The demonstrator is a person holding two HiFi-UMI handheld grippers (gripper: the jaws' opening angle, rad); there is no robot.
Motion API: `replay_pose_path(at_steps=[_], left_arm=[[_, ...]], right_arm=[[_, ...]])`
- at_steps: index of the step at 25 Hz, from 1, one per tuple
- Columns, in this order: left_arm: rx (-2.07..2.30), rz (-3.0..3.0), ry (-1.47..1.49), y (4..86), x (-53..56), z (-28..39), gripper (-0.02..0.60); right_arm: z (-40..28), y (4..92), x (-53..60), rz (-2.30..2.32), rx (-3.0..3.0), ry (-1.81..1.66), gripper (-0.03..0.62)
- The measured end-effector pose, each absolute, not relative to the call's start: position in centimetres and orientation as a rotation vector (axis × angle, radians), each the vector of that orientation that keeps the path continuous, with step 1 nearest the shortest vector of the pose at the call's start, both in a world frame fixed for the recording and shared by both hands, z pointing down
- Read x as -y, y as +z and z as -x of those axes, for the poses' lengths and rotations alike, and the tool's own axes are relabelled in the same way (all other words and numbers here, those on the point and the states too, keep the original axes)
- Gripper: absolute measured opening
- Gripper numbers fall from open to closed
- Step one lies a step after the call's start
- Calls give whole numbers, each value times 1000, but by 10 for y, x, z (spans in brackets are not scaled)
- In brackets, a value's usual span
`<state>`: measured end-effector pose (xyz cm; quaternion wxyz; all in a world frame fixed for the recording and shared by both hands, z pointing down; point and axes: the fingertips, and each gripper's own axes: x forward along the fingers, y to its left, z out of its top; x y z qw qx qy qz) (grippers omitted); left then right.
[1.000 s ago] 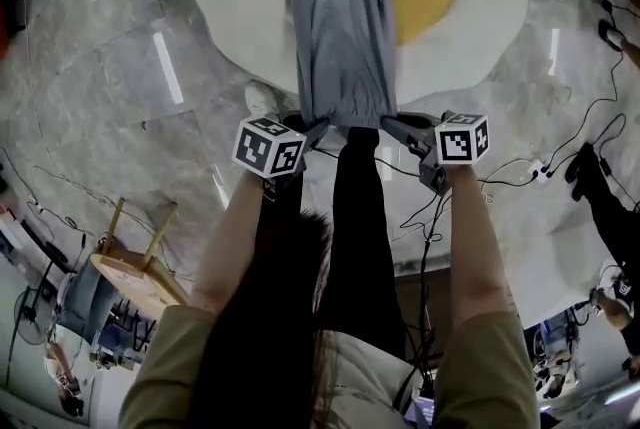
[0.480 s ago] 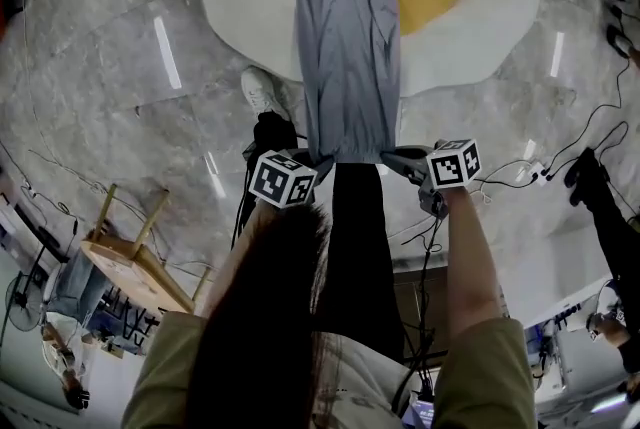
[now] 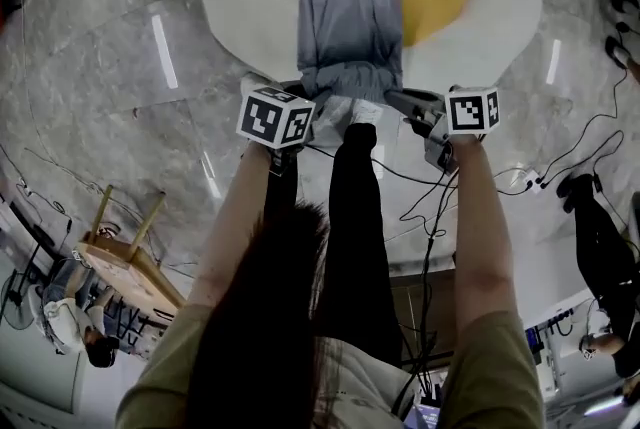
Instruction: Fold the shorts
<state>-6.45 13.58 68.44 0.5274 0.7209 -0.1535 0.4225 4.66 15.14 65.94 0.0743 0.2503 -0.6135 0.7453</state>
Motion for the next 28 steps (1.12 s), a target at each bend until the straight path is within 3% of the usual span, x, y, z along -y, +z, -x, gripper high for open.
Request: replay_pose_path(at_steps=[12, 20, 24, 26, 28], left_arm=[[545, -1960, 1027, 731, 34, 36, 69], [676, -1864, 939, 766, 100, 26, 81], [778, -1774, 887, 778, 117, 27, 97], [809, -1758, 872, 781, 122, 26, 117], [789, -1772, 859, 784, 122, 21, 194]], right_arm=[[-76, 704, 18, -1045, 1998, 1989, 35], [-92, 740, 84, -1144, 1910, 2126, 37], [-91, 754, 100, -1162, 1867, 2015, 37], [-90, 757, 107, -1164, 1875, 1952, 38], [-89, 758, 111, -1149, 1901, 1902, 46]])
